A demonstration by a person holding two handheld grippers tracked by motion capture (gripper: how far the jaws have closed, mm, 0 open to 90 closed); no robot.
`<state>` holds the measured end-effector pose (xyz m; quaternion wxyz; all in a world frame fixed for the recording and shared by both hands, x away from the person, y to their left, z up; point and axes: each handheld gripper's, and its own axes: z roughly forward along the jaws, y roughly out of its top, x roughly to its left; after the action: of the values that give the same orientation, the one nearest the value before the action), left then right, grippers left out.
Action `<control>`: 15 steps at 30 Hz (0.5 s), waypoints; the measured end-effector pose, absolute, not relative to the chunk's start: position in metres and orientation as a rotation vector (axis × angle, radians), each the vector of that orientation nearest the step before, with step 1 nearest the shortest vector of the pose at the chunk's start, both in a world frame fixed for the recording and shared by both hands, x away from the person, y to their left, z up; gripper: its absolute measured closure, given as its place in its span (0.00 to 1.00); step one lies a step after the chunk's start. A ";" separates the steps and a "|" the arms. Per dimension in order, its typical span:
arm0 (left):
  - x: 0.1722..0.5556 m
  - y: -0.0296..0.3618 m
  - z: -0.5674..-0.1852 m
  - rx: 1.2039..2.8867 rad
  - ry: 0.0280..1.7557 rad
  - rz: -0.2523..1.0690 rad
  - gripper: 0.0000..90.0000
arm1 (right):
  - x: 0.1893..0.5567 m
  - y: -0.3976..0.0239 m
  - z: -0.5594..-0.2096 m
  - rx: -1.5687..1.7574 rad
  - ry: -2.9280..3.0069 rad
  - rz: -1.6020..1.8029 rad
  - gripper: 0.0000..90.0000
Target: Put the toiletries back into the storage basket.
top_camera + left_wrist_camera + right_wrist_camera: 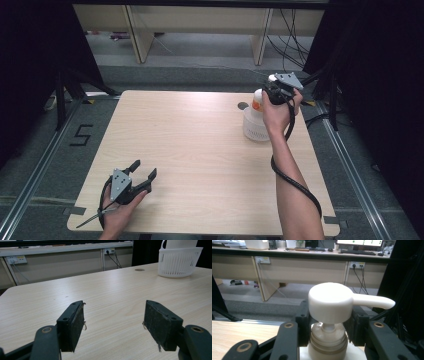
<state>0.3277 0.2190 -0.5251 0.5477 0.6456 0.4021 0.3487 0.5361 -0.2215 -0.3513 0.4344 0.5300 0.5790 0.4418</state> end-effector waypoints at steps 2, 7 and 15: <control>0.328 0.219 -0.525 1.531 0.952 0.827 0.36 | 0.536 -0.221 -0.353 1.338 1.448 1.099 0.68; 0.328 0.219 -0.525 1.529 0.955 0.827 0.36 | 0.537 -0.221 -0.356 1.339 1.449 1.100 0.68; 0.328 0.219 -0.525 1.528 0.952 0.826 0.36 | 0.537 -0.221 -0.360 1.344 1.462 1.088 0.68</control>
<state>0.3275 0.2187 -0.5252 0.5481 0.6452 0.4021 0.3488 0.5371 -0.2215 -0.3596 0.4248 0.5374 0.5844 0.4348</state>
